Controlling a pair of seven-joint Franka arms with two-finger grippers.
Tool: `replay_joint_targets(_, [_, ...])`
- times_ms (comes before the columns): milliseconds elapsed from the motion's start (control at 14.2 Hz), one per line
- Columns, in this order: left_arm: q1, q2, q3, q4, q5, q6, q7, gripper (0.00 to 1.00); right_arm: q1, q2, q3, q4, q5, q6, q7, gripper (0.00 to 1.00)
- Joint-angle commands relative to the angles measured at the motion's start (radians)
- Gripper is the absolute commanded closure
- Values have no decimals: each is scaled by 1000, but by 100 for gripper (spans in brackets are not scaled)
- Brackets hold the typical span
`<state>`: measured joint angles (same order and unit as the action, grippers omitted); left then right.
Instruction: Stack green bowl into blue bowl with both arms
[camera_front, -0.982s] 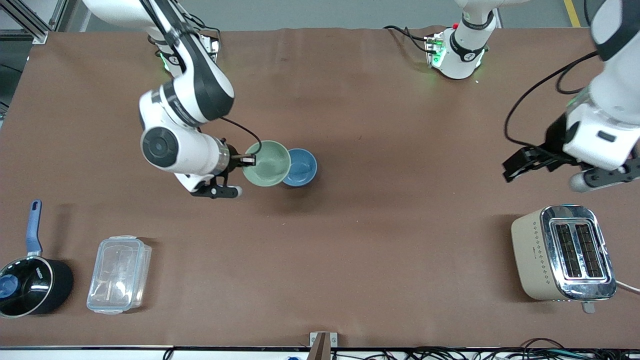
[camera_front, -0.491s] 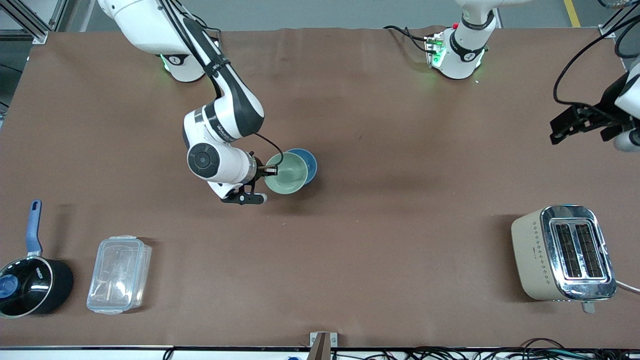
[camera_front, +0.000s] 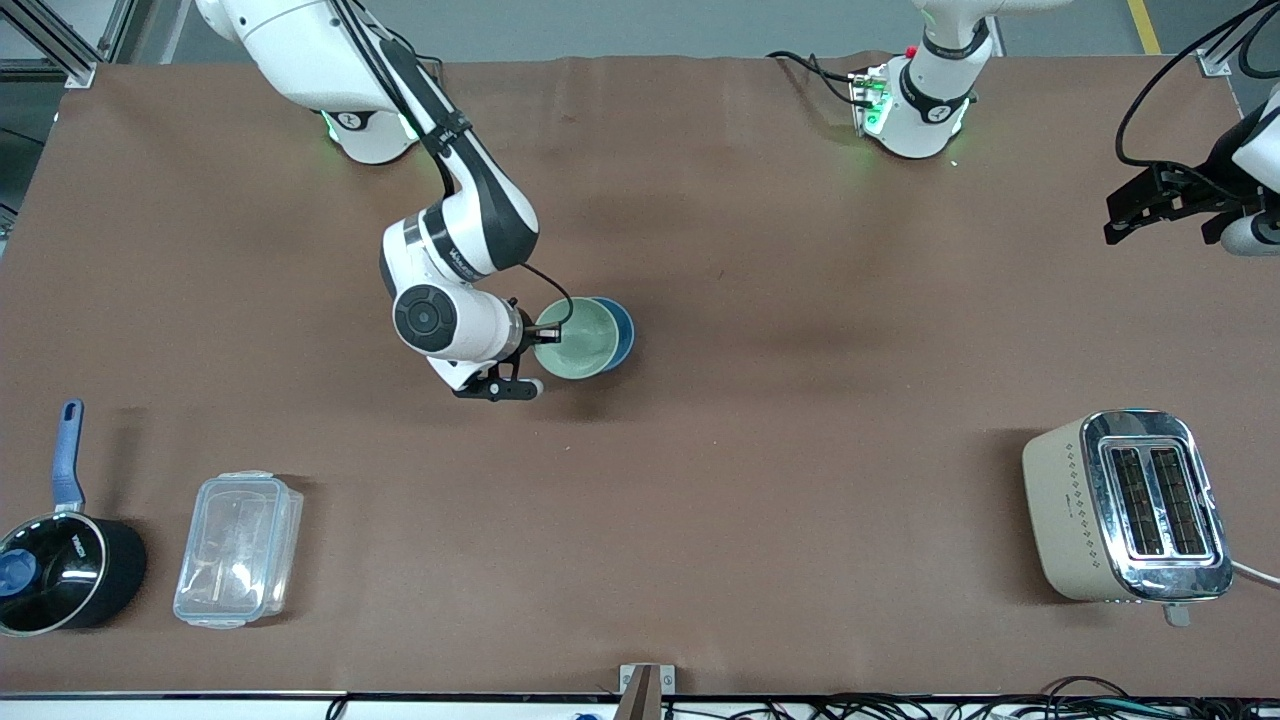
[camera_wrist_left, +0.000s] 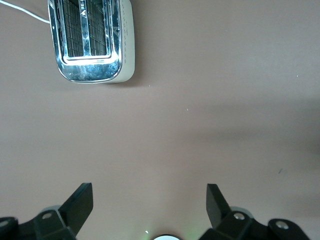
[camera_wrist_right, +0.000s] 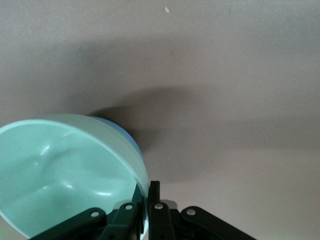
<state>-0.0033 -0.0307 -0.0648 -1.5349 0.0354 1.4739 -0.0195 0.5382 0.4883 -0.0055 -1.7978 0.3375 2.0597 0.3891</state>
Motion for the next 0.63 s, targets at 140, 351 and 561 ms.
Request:
replay_joint_targets(140, [-6,-17,3,-19,-17,19,9,0,28,-19,-4,-25,31,5,2,98])
replay_joint_targets(351, [-6,-12,3,-7,-15,19,10,0,42,-19,-5,-38,66,11,-2,97])
replay_joint_targets(561, [-1,-6,3,-5,-11,19,12,0,42,-19,-7,-38,66,16,-6,96])
